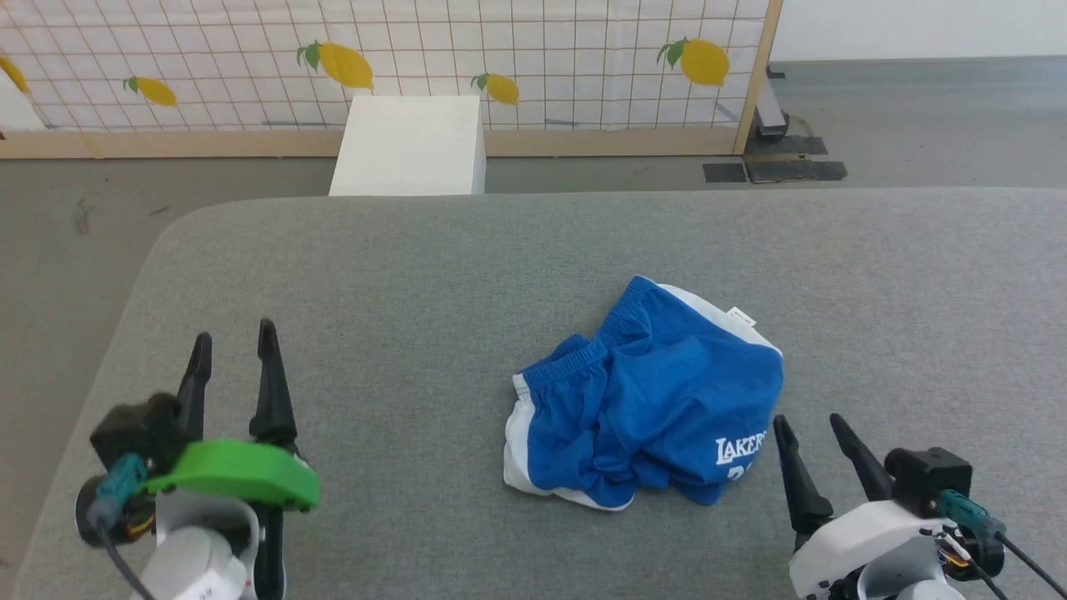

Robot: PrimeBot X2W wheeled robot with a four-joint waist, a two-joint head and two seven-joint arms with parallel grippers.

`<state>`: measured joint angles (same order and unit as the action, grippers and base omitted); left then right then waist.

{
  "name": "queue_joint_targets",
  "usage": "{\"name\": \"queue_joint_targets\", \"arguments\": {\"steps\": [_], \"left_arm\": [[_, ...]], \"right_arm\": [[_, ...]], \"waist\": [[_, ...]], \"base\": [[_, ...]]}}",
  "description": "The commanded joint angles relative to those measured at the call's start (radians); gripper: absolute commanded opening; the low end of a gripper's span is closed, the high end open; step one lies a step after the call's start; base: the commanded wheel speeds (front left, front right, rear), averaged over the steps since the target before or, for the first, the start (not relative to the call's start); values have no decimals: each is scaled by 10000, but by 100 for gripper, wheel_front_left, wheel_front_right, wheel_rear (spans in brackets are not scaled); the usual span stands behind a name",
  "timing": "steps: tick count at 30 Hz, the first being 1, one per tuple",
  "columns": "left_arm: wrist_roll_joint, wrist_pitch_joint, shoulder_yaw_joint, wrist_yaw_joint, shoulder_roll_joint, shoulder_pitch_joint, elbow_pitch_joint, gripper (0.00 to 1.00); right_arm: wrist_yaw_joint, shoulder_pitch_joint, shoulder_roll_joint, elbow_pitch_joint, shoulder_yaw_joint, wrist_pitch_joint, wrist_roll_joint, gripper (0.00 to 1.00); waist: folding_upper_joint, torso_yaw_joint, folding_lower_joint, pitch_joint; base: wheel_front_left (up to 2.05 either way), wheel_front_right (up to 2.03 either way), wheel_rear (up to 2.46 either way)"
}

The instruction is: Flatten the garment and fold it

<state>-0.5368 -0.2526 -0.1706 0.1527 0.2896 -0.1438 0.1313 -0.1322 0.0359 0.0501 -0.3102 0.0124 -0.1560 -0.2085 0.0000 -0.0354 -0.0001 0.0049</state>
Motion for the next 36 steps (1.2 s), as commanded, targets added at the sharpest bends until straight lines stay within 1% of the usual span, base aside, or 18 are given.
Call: {"name": "queue_joint_targets", "arguments": {"steps": [1,4,5,8,11,15,20,21,22,26,30,31,33,36], "left_arm": [[262,-73,97,44,-5,348,-259,100],[860,-85,319,-87,-267,973,-904,100],[1169,-87,378,-175,-496,1341,-1174,100],[1462,-88,580,-277,-871,1730,-1488,100],[1712,-89,769,-480,-1212,1912,-1670,100],[1987,-90,830,-892,-1552,1839,-1748,100],[2246,-90,994,-1269,-1816,1636,-1691,100],[2343,-90,1130,-1413,-1960,1584,-1624,100],[2366,-90,1161,-1456,-1995,1573,-1608,100],[2465,-91,1264,-1648,-2125,1521,-1524,100],[2539,-91,1292,-1828,-2218,1469,-1457,100],[2552,-91,1292,-1872,-2237,1450,-1443,100],[2539,-91,1243,-1962,-2270,1390,-1380,100],[2539,-91,1190,-2051,-2304,1280,-1303,100]], "right_arm": [[15,-10,1,39,14,218,134,100],[15,94,1,192,-6,1068,216,100],[15,294,1,216,28,1854,351,100],[15,824,1,28,34,3309,587,100],[15,1588,1,-342,129,4714,1080,100],[15,2358,1,-977,418,6152,1414,100],[15,2804,1,-1659,1008,7502,1487,100],[15,2913,1,-1835,1111,7913,1376,2],[15,2921,1,-1855,1136,7985,1356,0],[15,3030,85,-1665,1065,8032,1118,0],[15,3570,716,-1214,633,7856,899,0],[15,3828,908,-1182,294,7807,868,0],[15,4360,1355,-1240,-115,7711,1106,0],[15,5270,1680,-1562,-776,7352,1588,0]], "waist": [[0,47,1,84],[0,110,1,245],[0,120,1,368],[0,116,1,566],[0,221,1,774],[0,539,1,1072],[0,776,1,1377],[0,822,1,1482],[0,833,1,1501],[0,883,1,1529],[0,937,1,1573],[0,945,1,1611],[0,1010,1,1706],[0,1088,1,1895]], "base": [[0,0,0],[0,0,0],[0,0,0],[0,0,0],[0,0,0],[0,0,0],[0,0,0],[0,0,0],[0,0,0],[0,0,0],[0,0,0],[0,0,0],[0,0,0],[0,0,0]]}}
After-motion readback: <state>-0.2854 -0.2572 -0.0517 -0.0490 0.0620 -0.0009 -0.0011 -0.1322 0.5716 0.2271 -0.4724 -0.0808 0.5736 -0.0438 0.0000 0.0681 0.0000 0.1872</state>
